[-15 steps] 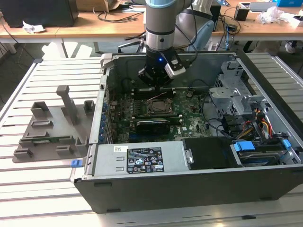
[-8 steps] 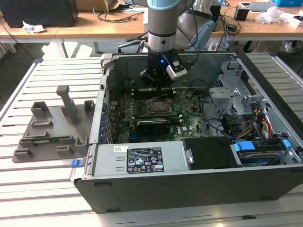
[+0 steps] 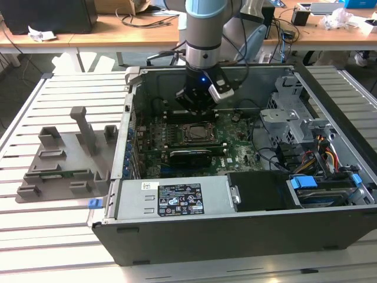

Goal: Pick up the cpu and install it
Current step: 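Install the first cpu locking lever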

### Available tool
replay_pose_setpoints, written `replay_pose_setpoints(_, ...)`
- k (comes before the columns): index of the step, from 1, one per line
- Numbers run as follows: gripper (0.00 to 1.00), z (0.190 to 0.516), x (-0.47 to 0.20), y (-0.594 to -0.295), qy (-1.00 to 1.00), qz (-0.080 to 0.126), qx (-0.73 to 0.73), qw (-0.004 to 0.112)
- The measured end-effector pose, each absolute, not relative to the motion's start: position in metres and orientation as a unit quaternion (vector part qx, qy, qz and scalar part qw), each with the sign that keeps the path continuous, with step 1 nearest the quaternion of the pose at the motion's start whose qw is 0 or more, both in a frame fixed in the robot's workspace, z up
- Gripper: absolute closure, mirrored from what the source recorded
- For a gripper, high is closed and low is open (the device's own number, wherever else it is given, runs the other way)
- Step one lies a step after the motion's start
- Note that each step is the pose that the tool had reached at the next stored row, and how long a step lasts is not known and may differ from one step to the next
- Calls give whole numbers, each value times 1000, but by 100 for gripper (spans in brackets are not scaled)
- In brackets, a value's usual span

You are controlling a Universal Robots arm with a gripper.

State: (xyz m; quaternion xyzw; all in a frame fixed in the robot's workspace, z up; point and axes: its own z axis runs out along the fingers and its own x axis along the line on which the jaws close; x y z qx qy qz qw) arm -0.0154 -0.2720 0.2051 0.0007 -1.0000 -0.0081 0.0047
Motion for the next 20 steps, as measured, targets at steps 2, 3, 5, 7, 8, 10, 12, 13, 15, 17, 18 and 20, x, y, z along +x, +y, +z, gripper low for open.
replay_pose_setpoints(2, 89, 204, -13, -272, -1000, -8, 1, 5)
replay_pose_setpoints(3, 89, 203, -12, -272, -1000, -8, 1, 5)
replay_pose_setpoints(5, 89, 201, -10, -272, -1000, -8, 1, 5)
replay_pose_setpoints(7, 89, 201, -9, -272, -1000, -8, 1, 5)
replay_pose_setpoints(8, 89, 201, -8, -272, -1000, -8, 1, 5)
replay_pose_setpoints(10, 89, 201, -8, -272, -1000, -8, 1, 5)
replay_pose_setpoints(12, 89, 201, -8, -272, -1000, -8, 1, 5)
replay_pose_setpoints(13, 89, 201, -7, -271, -1000, -8, 1, 5)
replay_pose_setpoints(15, 89, 201, -7, -269, -1000, -8, 1, 5)
replay_pose_setpoints(17, 89, 201, -7, -269, -1000, -8, 1, 5)
replay_pose_setpoints(18, 89, 201, -7, -269, -1000, -8, 1, 5)
replay_pose_setpoints(20, 89, 203, -7, -268, -1000, -8, 1, 4)
